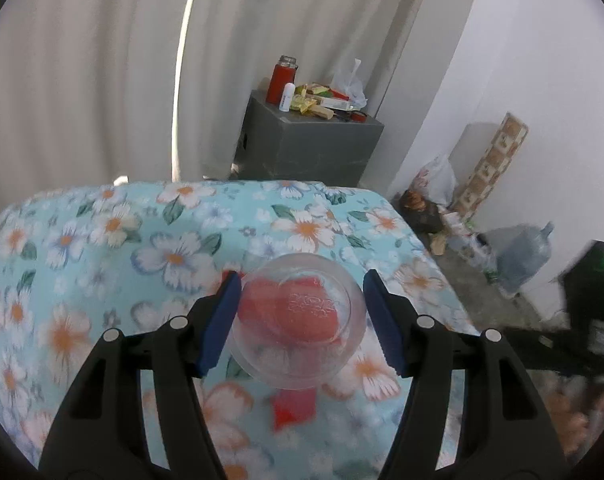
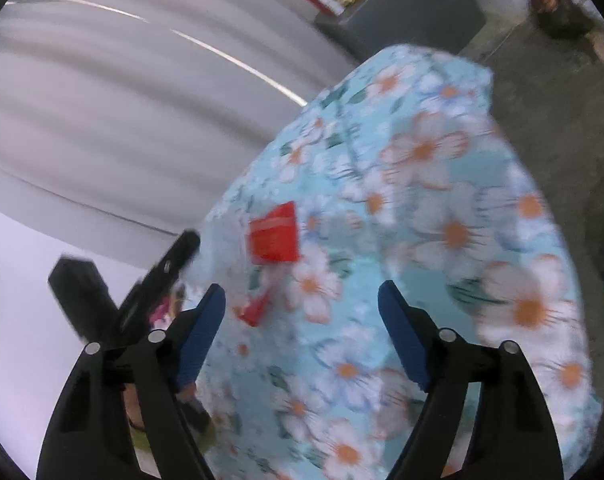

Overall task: Collect trash
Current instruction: 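Grasp the clear cup with the left gripper while the right grasps the red lid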

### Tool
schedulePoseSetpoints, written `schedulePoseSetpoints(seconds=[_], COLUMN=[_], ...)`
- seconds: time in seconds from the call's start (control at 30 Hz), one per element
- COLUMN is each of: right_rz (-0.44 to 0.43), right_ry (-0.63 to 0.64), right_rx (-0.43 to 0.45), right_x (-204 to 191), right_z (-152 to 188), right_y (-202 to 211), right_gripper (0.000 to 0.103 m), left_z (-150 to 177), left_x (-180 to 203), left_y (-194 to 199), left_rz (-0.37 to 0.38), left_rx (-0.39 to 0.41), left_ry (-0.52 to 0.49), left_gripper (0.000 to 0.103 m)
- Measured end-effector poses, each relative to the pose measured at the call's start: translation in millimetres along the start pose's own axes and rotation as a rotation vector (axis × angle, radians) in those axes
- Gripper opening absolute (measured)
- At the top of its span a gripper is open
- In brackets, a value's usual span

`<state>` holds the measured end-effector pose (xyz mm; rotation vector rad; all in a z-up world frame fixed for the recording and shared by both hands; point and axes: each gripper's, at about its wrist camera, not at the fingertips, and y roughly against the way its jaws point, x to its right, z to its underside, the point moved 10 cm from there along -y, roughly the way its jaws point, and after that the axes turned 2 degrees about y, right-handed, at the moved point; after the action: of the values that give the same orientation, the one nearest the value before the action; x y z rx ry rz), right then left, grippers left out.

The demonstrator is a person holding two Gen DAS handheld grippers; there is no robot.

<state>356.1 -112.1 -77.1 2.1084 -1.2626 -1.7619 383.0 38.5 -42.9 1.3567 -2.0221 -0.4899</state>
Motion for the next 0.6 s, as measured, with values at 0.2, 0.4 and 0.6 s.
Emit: schedulePoseSetpoints(seconds=[0.2, 0.4, 0.6], right_rz=[-0.027, 0.004, 0.021], right_ry=[0.005, -0.046, -0.036], right_rx=[-0.070, -0.132, -0.140], right_x=[-16, -7, -12], right_z=[-9, -24, -34], right_y=[-51, -104, -128], right_gripper=[0.068, 0.059, 0.040], left_z=[24, 67, 106], left_x=[-20, -24, -6], left_y=[41, 68, 81], left_rz=[-0.004, 0.015, 0.022], left_rx=[-0.013, -0.078, -0.119], left_ry=[0.050, 0.068, 0.030], left_gripper=[0.059, 0.059, 0.059])
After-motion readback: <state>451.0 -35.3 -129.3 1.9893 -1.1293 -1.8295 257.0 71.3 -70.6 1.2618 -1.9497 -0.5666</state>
